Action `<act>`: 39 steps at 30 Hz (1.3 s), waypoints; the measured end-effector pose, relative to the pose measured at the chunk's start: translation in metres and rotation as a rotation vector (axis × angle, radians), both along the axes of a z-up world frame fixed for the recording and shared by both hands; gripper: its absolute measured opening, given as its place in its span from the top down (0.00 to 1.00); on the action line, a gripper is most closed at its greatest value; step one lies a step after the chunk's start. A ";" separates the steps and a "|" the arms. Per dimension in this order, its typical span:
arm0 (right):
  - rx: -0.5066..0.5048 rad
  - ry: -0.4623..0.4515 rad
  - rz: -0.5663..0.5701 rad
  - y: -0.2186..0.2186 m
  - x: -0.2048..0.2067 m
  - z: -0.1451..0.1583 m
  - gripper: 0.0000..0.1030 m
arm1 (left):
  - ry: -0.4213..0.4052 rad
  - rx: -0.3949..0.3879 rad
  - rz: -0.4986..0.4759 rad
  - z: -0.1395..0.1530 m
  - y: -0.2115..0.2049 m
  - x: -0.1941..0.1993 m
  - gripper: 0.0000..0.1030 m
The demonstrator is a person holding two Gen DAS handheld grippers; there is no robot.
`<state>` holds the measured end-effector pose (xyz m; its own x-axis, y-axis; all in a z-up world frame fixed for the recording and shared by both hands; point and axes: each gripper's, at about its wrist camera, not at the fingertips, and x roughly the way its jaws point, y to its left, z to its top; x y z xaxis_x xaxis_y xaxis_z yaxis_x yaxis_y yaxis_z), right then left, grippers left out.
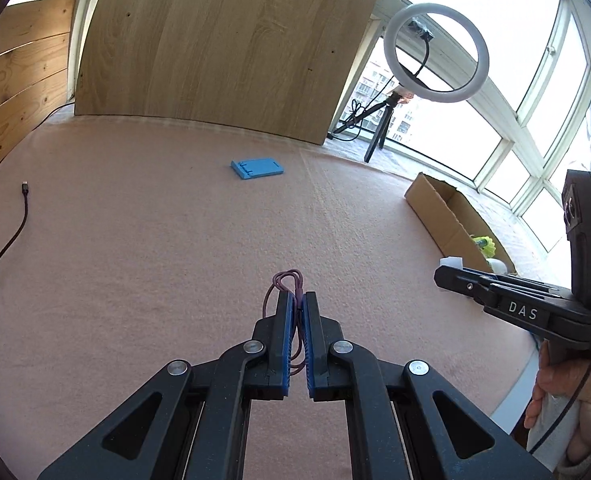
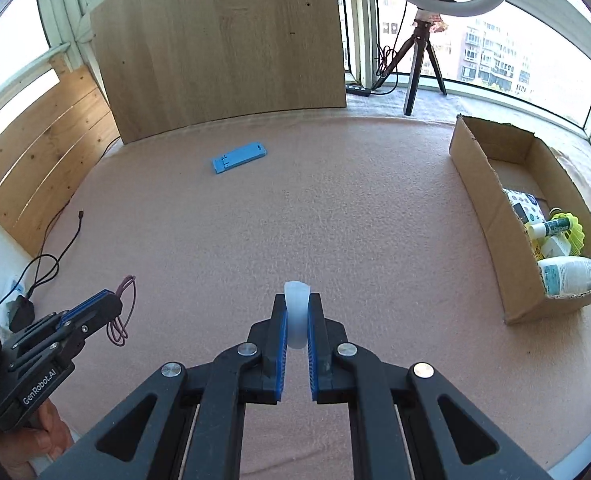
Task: Organize objects
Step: 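Carry the eraser with the right gripper while the left gripper carries the rubber band to the box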
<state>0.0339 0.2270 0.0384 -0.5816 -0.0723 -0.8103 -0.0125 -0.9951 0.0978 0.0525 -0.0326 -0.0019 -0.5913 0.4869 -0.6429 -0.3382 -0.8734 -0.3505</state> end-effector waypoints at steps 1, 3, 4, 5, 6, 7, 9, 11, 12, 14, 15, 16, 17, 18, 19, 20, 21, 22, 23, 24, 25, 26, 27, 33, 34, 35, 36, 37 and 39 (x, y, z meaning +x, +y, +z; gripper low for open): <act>0.007 0.000 -0.003 -0.005 0.000 0.002 0.92 | 0.014 0.003 0.009 0.004 -0.005 0.002 0.95; 0.000 -0.002 -0.020 -0.011 -0.001 0.005 0.92 | 0.026 0.019 0.016 0.010 -0.017 0.008 0.95; 0.007 -0.001 -0.023 -0.014 -0.001 0.006 0.92 | 0.033 0.027 0.026 0.012 -0.022 0.010 0.95; 0.017 -0.001 -0.024 -0.018 -0.001 0.007 0.92 | 0.038 0.032 0.033 0.013 -0.027 0.012 0.95; 0.029 -0.003 -0.023 -0.021 -0.001 0.007 0.92 | 0.041 0.039 0.037 0.014 -0.032 0.014 0.95; 0.045 -0.004 -0.023 -0.025 0.000 0.008 0.92 | 0.041 0.044 0.039 0.014 -0.036 0.015 0.95; 0.065 -0.006 -0.023 -0.030 0.002 0.009 0.92 | 0.045 0.052 0.045 0.013 -0.042 0.018 0.95; 0.086 -0.008 -0.023 -0.034 0.004 0.010 0.92 | 0.049 0.061 0.051 0.013 -0.045 0.017 0.95; 0.094 -0.006 -0.023 -0.035 0.004 0.012 0.92 | 0.050 0.064 0.052 0.013 -0.046 0.017 0.95; 0.105 -0.005 -0.022 -0.038 0.005 0.014 0.92 | 0.052 0.071 0.051 0.012 -0.046 0.017 0.95; 0.110 -0.004 -0.019 -0.040 0.005 0.016 0.92 | 0.053 0.073 0.051 0.012 -0.045 0.018 0.95; 0.115 -0.001 -0.016 -0.041 0.004 0.017 0.92 | 0.055 0.071 0.051 0.012 -0.043 0.018 0.95; 0.118 0.004 -0.013 -0.042 0.004 0.019 0.92 | 0.056 0.070 0.050 0.013 -0.042 0.018 0.95; 0.118 0.010 -0.011 -0.042 0.004 0.021 0.92 | 0.057 0.069 0.047 0.013 -0.040 0.018 0.95; 0.115 0.014 -0.011 -0.041 0.003 0.022 0.92 | 0.061 0.066 0.045 0.015 -0.038 0.018 0.95; 0.112 0.019 -0.011 -0.040 0.003 0.023 0.92 | 0.065 0.060 0.042 0.016 -0.034 0.018 0.95; 0.108 0.026 -0.010 -0.038 0.003 0.024 0.92 | 0.070 0.052 0.040 0.018 -0.030 0.018 0.95; 0.102 0.033 -0.009 -0.035 0.002 0.025 0.92 | 0.075 0.045 0.039 0.020 -0.026 0.018 0.95; 0.094 0.039 -0.007 -0.031 0.001 0.025 0.92 | 0.079 0.036 0.038 0.022 -0.020 0.017 0.95; 0.086 0.047 -0.004 -0.026 0.001 0.026 0.92 | 0.082 0.025 0.037 0.023 -0.013 0.015 0.95; 0.075 0.056 -0.001 -0.020 0.001 0.026 0.92 | 0.084 0.013 0.036 0.025 -0.005 0.014 0.95; 0.064 0.064 0.002 -0.012 0.000 0.027 0.92 | 0.084 0.000 0.033 0.027 0.004 0.012 0.95; 0.053 0.074 0.003 -0.003 0.000 0.027 0.92 | 0.086 -0.011 0.029 0.029 0.014 0.010 0.95; 0.010 0.179 0.004 0.077 0.012 0.048 0.92 | 0.072 -0.070 -0.002 0.048 0.101 -0.002 0.95; 0.003 0.191 0.001 0.096 0.015 0.053 0.92 | 0.065 -0.076 -0.018 0.052 0.121 -0.004 0.95; -0.004 0.207 -0.006 0.116 0.019 0.058 0.92 | 0.073 -0.084 -0.035 0.058 0.142 -0.006 0.95; 0.003 0.222 -0.017 0.137 0.022 0.062 0.92 | 0.084 -0.102 -0.052 0.064 0.165 -0.007 0.95; 0.015 0.229 -0.023 0.157 0.024 0.064 0.92 | 0.088 -0.114 -0.074 0.070 0.188 -0.010 0.95; 0.012 0.228 -0.043 0.199 0.025 0.066 0.91 | 0.098 -0.130 -0.120 0.079 0.236 -0.015 0.95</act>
